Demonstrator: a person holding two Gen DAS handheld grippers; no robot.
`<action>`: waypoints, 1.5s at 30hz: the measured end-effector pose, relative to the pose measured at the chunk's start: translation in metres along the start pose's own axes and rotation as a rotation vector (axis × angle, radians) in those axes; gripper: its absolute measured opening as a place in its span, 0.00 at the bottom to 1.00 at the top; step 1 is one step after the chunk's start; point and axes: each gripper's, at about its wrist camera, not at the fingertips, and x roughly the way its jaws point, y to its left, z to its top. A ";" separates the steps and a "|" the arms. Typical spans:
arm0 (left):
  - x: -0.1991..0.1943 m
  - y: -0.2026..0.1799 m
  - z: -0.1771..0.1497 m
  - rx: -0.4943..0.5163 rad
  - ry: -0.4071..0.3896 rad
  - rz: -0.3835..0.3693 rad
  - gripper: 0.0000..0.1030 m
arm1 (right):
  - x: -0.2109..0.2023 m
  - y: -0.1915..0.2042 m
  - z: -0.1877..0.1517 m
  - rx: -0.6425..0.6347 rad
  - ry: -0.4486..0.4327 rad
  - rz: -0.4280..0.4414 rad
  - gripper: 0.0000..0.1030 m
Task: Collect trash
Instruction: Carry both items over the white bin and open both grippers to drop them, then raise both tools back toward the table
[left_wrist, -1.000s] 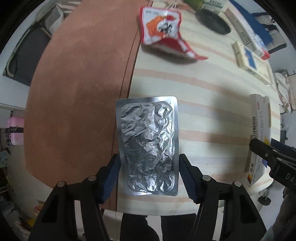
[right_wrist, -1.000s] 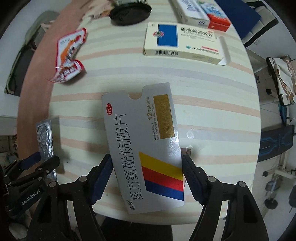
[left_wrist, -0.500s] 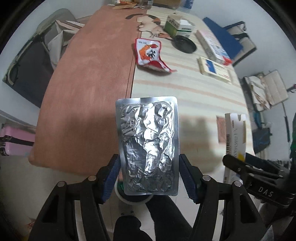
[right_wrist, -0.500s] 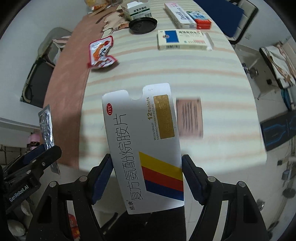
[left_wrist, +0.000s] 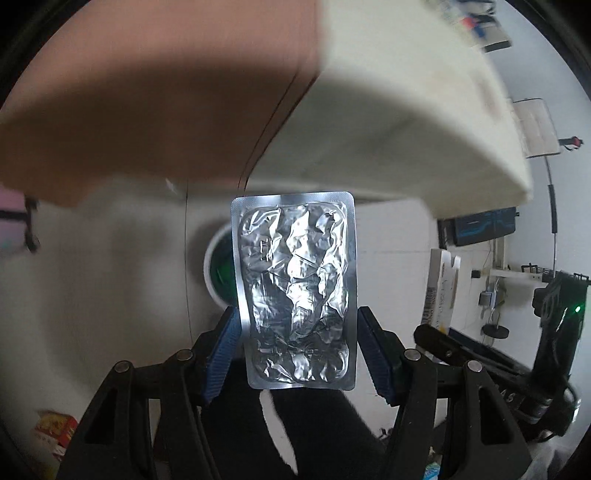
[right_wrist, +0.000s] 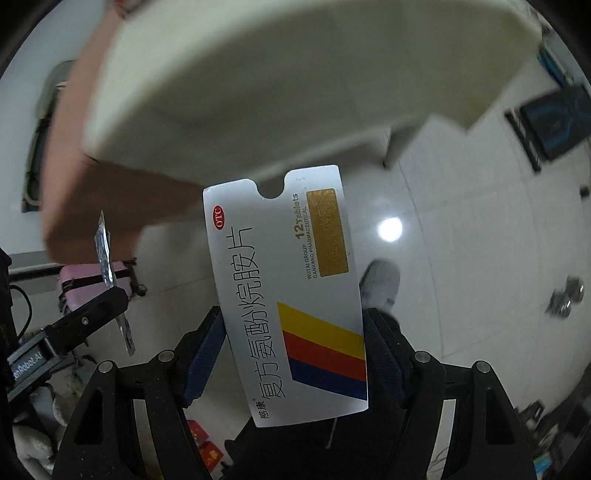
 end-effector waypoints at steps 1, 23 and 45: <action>0.025 0.011 0.001 -0.016 0.019 0.004 0.59 | 0.018 -0.005 -0.003 0.015 0.014 0.004 0.74; 0.237 0.106 0.009 -0.038 -0.005 0.220 0.99 | 0.313 -0.068 0.004 0.034 0.064 -0.004 1.00; 0.181 0.073 -0.035 0.005 0.014 0.339 0.99 | 0.243 -0.046 -0.006 -0.091 0.042 -0.254 1.00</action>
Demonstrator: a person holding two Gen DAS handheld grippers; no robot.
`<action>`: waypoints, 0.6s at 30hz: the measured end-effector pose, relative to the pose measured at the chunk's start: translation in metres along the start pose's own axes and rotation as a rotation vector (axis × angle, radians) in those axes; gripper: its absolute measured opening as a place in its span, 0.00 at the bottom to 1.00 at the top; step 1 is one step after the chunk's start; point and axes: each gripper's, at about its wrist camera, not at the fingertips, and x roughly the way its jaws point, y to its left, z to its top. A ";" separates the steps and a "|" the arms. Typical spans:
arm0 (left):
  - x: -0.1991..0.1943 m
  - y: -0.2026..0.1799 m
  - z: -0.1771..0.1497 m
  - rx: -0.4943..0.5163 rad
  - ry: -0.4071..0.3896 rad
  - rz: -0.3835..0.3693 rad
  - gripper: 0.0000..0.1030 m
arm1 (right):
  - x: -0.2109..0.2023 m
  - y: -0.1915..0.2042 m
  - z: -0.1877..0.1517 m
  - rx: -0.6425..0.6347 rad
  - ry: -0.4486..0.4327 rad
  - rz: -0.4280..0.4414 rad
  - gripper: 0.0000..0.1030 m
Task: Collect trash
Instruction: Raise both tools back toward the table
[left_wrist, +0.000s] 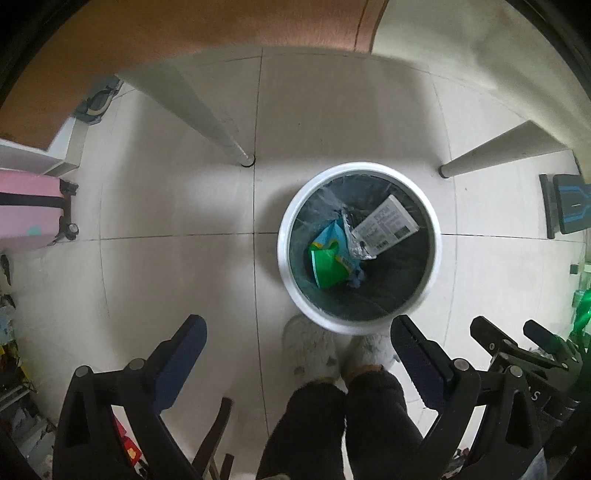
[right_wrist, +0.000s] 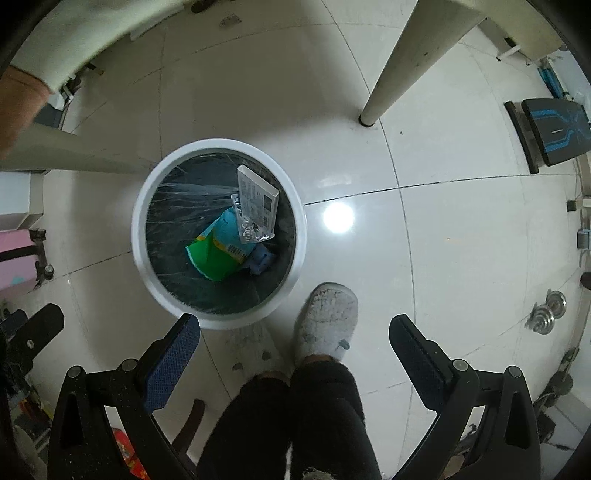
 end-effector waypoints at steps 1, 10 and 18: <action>-0.006 0.000 -0.002 0.000 0.002 -0.002 0.99 | -0.006 0.000 -0.002 -0.002 0.000 0.000 1.00; -0.104 -0.005 -0.022 0.025 -0.023 -0.035 0.99 | -0.117 0.001 -0.026 -0.027 -0.030 0.011 1.00; -0.219 -0.002 -0.027 0.025 -0.104 -0.031 0.99 | -0.249 0.007 -0.039 -0.053 -0.091 0.064 1.00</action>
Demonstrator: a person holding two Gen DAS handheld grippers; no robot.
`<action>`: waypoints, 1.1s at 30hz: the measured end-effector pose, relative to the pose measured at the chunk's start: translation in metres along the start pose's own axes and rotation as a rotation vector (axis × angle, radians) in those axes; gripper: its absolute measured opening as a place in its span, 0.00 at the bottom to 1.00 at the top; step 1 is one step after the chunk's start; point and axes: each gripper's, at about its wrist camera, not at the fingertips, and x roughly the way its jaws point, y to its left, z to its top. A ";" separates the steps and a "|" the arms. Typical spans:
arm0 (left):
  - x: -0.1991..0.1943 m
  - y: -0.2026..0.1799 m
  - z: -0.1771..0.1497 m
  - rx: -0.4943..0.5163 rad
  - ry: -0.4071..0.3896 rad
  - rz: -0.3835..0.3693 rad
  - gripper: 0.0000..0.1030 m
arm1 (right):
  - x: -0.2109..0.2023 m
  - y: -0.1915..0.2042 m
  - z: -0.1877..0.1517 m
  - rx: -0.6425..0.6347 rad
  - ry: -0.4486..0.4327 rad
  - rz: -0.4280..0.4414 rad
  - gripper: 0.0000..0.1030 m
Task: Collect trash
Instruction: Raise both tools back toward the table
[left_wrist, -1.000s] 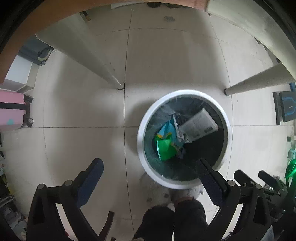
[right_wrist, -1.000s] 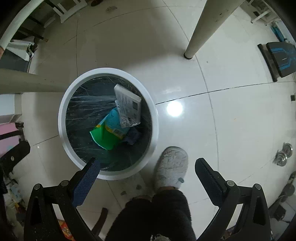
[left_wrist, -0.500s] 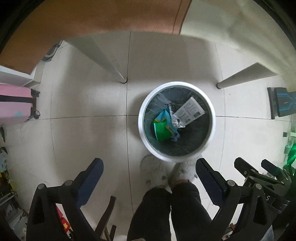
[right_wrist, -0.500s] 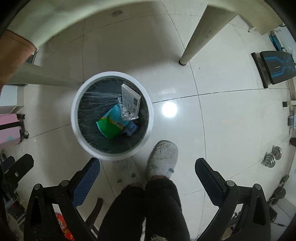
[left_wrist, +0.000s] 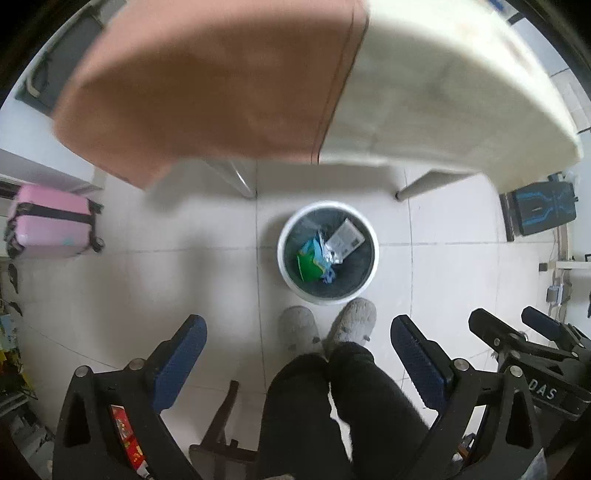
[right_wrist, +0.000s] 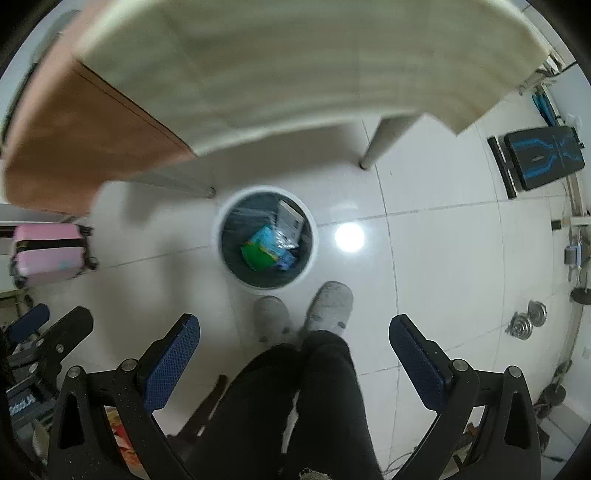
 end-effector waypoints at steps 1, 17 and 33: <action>-0.017 0.000 0.004 -0.001 -0.021 0.009 0.99 | -0.015 0.002 0.001 -0.003 -0.011 0.008 1.00; -0.155 -0.001 0.202 -0.121 -0.323 0.105 1.00 | -0.222 -0.012 0.206 -0.027 -0.243 0.090 1.00; -0.072 -0.070 0.388 -0.271 -0.144 0.350 1.00 | -0.096 0.029 0.503 -0.886 -0.003 -0.422 1.00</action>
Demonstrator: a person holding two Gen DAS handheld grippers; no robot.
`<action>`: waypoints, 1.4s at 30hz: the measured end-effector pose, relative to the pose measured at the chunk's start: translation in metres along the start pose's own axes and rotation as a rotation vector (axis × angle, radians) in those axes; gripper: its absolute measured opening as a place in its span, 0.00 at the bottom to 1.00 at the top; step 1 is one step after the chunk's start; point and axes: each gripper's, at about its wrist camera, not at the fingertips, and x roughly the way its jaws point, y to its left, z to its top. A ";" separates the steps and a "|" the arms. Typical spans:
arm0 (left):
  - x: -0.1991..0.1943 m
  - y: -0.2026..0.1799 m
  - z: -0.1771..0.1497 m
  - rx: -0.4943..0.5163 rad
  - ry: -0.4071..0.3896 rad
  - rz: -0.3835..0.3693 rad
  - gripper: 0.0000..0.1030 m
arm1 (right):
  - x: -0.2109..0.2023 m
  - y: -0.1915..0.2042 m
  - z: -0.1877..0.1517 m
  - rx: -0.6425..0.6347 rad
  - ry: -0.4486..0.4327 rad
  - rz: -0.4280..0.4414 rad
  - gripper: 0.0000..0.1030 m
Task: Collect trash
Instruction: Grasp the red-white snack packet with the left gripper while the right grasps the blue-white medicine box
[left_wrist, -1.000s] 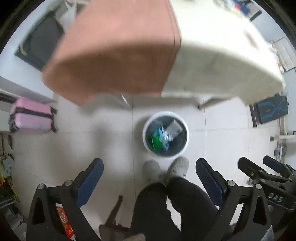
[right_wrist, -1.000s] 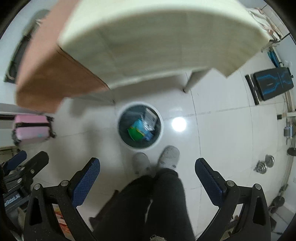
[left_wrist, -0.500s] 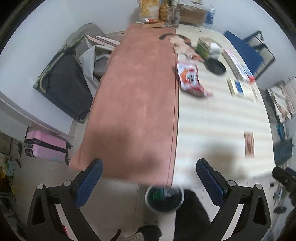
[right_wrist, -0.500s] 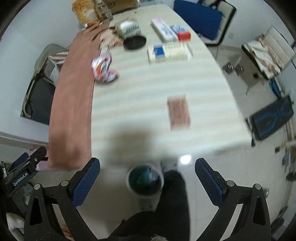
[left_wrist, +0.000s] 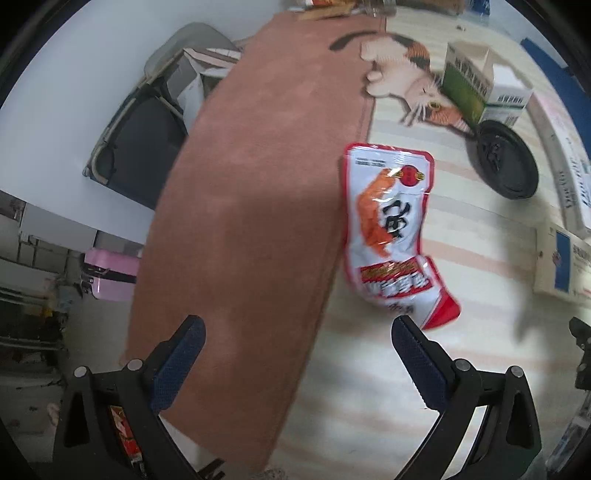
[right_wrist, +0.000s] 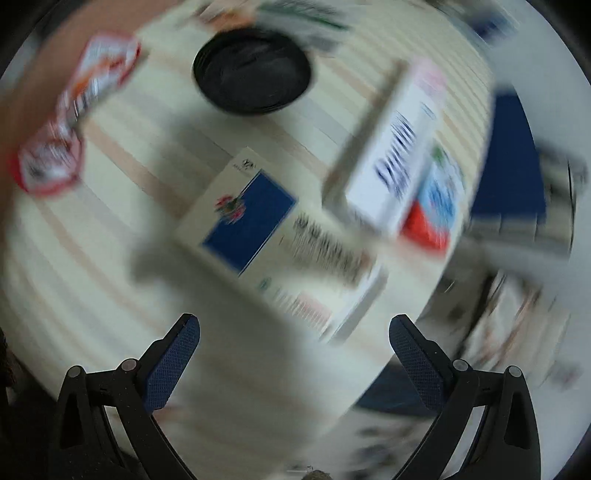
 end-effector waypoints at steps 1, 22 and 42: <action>0.004 -0.006 0.004 -0.003 0.013 0.003 1.00 | 0.008 0.005 0.009 -0.099 0.002 -0.043 1.00; 0.023 -0.014 0.034 -0.049 0.053 0.025 1.00 | 0.023 -0.020 0.044 -0.197 0.013 0.059 0.97; 0.021 -0.009 0.040 -0.069 0.071 -0.112 1.00 | 0.070 -0.094 0.025 0.462 0.157 0.549 0.86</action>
